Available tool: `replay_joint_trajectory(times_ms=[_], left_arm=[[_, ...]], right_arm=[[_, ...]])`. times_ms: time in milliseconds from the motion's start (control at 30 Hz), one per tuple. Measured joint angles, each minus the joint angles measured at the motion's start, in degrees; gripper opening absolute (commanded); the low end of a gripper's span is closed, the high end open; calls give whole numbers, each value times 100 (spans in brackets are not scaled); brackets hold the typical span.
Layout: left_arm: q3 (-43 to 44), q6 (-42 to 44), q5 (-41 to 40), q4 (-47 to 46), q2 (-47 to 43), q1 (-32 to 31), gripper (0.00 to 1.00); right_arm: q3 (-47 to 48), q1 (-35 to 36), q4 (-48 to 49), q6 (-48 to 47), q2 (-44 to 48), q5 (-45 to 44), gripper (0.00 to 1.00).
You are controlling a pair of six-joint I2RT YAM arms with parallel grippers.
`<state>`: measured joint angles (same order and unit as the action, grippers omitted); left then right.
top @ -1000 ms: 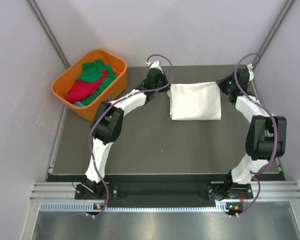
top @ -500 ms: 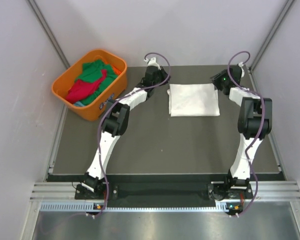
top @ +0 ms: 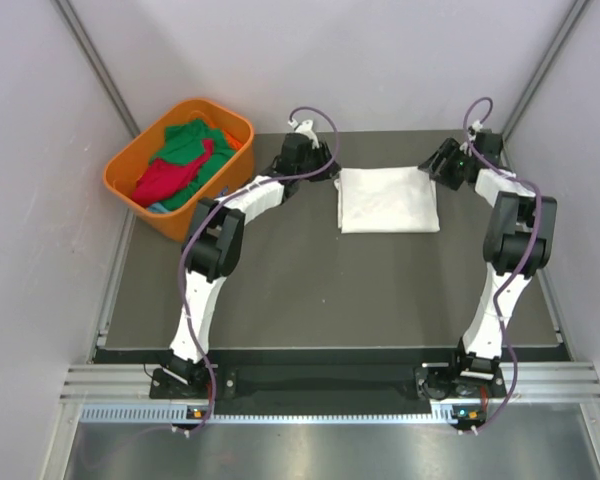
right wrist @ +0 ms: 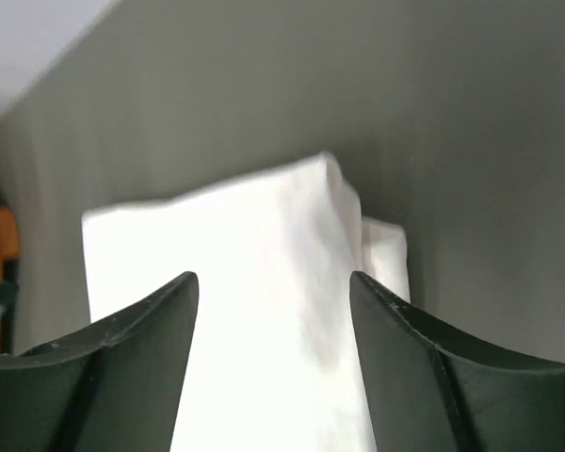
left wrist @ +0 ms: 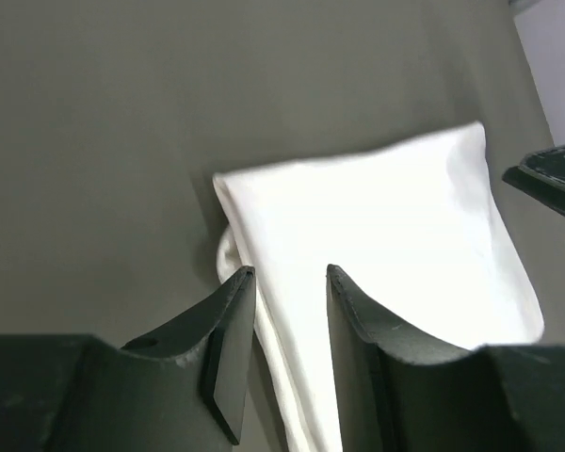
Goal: Fold and stack the t-shirts
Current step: Fold the tshirt
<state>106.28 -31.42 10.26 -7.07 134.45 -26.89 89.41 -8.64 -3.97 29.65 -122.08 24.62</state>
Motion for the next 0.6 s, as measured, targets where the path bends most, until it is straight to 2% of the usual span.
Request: replay_joint_trajectory(times_ms=[100,267,600], left_arm=[[-411,28,175,164,-317,-48,41],[-629,76,332,487,-358,-136,44],[-103,118,448,931,302,-181,44]], right_arm=[[0,-42,-472,-435,-4,459,68],[109,-105,-868,-874,-188,999,69],[210,-260,-894,-1169,-431,1274,69]])
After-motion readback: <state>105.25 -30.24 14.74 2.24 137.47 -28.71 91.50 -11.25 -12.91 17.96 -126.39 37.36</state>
